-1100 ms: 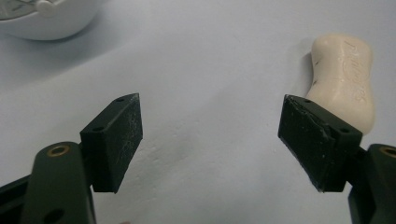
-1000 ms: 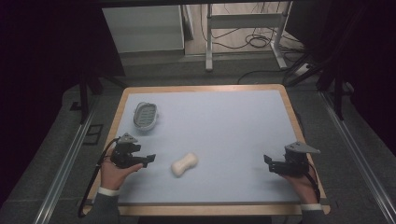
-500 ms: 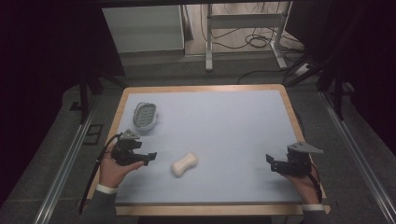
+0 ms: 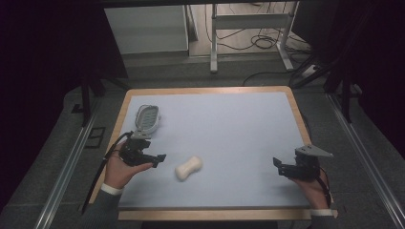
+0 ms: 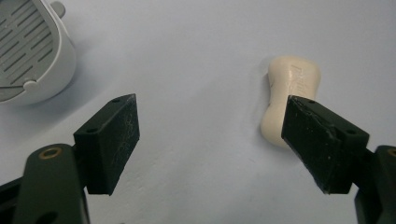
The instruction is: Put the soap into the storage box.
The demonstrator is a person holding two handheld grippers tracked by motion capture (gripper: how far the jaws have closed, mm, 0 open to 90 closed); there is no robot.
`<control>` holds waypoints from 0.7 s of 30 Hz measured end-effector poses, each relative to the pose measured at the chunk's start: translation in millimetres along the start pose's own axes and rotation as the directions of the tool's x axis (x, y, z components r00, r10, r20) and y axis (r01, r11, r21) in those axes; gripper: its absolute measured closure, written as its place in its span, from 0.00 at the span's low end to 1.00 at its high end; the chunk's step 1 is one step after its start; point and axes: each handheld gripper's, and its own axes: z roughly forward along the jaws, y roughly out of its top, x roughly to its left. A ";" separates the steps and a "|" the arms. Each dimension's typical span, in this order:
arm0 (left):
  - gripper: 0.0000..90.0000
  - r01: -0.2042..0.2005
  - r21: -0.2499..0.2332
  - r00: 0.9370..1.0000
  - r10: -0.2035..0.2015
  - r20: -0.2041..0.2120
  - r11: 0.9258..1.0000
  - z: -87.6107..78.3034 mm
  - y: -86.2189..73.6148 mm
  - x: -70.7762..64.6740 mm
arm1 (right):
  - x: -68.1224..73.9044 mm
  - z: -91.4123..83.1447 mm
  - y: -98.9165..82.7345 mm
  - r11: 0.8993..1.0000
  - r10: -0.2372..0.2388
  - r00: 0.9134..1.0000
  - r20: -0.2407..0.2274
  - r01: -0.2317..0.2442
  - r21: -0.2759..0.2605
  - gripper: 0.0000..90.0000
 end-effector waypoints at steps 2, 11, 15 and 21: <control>0.21 -0.008 0.006 1.000 0.008 0.003 1.000 0.6 3.1 -2.2 | -0.3 -0.1 0.0 1.000 0.001 1.000 0.001 -0.001 -0.001 0.08; 0.21 -0.038 0.055 0.999 0.037 0.030 0.998 10.2 12.6 -13.6 | 0.4 0.7 -0.8 1.000 -0.004 1.000 0.000 0.004 0.007 0.08; 0.21 -0.057 0.086 0.998 0.055 0.032 0.995 15.9 15.7 -18.3 | 0.7 1.8 -1.4 1.000 -0.003 1.000 -0.001 0.003 0.012 0.08; 0.21 -0.086 0.110 0.995 0.081 0.050 0.990 24.7 21.2 -28.3 | 1.7 2.9 -1.9 1.000 -0.005 1.000 -0.008 0.005 0.015 0.08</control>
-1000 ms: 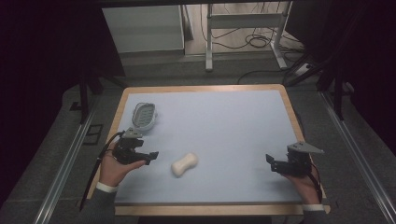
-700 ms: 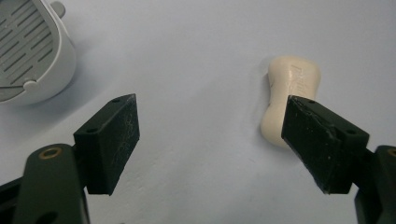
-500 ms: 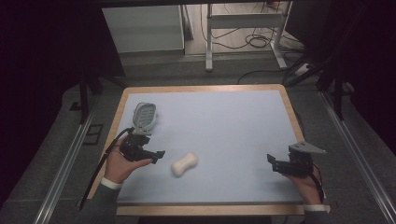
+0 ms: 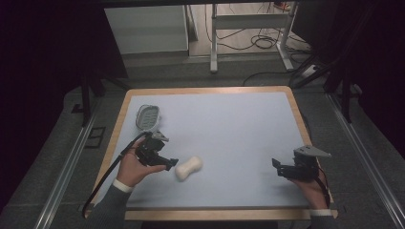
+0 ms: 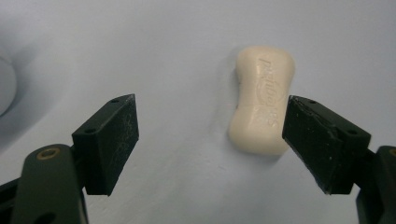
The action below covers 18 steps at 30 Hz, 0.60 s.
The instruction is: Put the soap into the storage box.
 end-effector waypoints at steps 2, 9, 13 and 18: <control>0.21 -0.008 0.013 1.000 0.008 0.001 1.000 3.4 2.6 -2.3 | 1.3 -0.6 0.8 1.000 0.000 1.000 -0.005 0.000 -0.005 0.08; 0.21 -0.034 0.040 0.999 0.033 0.011 0.999 16.4 12.2 -12.1 | 1.7 -1.1 1.2 1.000 -0.006 1.000 -0.002 0.006 -0.005 0.08; 0.21 -0.040 0.048 0.999 0.039 0.022 0.998 21.1 15.4 -15.6 | 1.1 -0.9 0.7 1.000 -0.002 1.000 0.002 0.002 -0.001 0.08; 0.23 -0.055 0.083 0.998 0.052 0.038 0.995 33.2 17.9 -22.1 | -0.6 -0.1 -0.6 1.000 0.005 1.000 0.021 -0.005 0.017 0.08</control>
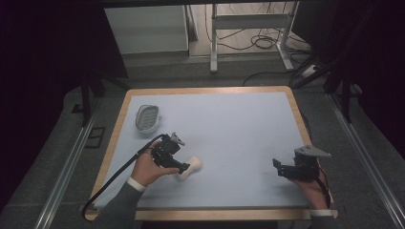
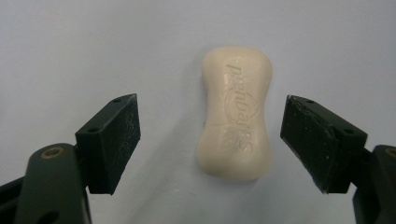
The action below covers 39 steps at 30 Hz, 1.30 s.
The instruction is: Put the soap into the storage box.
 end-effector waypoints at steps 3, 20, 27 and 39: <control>0.23 -0.006 0.018 1.000 0.006 0.002 1.000 7.2 2.3 -2.1 | 0.1 0.2 0.0 1.000 0.000 1.000 0.003 0.000 -0.001 0.08; 0.33 -0.026 0.107 0.999 0.022 0.037 0.994 36.8 5.8 -7.4 | -1.7 1.2 -1.8 1.000 0.002 1.000 0.016 -0.002 0.013 0.08; 0.37 -0.026 0.118 0.999 0.023 0.025 0.993 41.5 3.6 -8.7 | -2.1 1.5 -2.1 1.000 0.002 1.000 0.023 -0.002 0.017 0.08; 0.55 -0.047 0.106 0.999 0.044 0.032 0.993 42.7 2.1 -13.8 | -5.3 0.4 -2.6 1.000 0.017 0.999 0.037 -0.018 0.017 0.08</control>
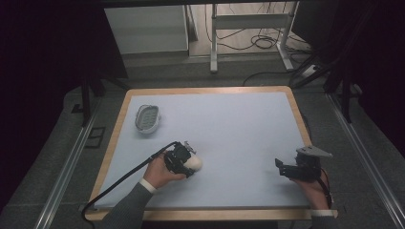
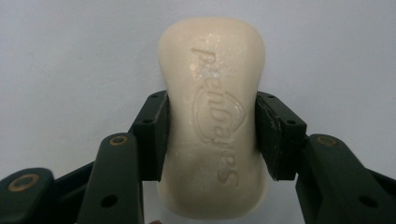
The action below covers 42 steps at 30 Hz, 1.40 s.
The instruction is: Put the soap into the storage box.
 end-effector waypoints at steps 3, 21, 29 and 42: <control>0.55 -0.003 0.002 1.000 0.003 0.008 1.000 -0.4 0.0 1.6 | -0.7 0.1 -0.3 1.000 0.003 1.000 0.002 -0.003 -0.002 0.08; 0.55 0.042 -0.036 0.999 -0.040 0.033 0.998 -19.6 -2.2 25.7 | -3.2 -0.8 -1.1 1.000 0.010 1.000 0.009 -0.010 -0.003 0.08; 0.55 0.060 -0.049 0.998 -0.059 0.019 0.997 -32.7 -1.4 35.9 | -2.7 -0.9 -0.9 1.000 0.015 1.000 0.005 -0.015 -0.003 0.08; 0.55 0.089 -0.082 0.996 -0.088 0.017 0.993 -47.6 -3.0 50.3 | -3.6 -1.0 -2.1 1.000 0.017 1.000 0.005 -0.017 -0.003 0.08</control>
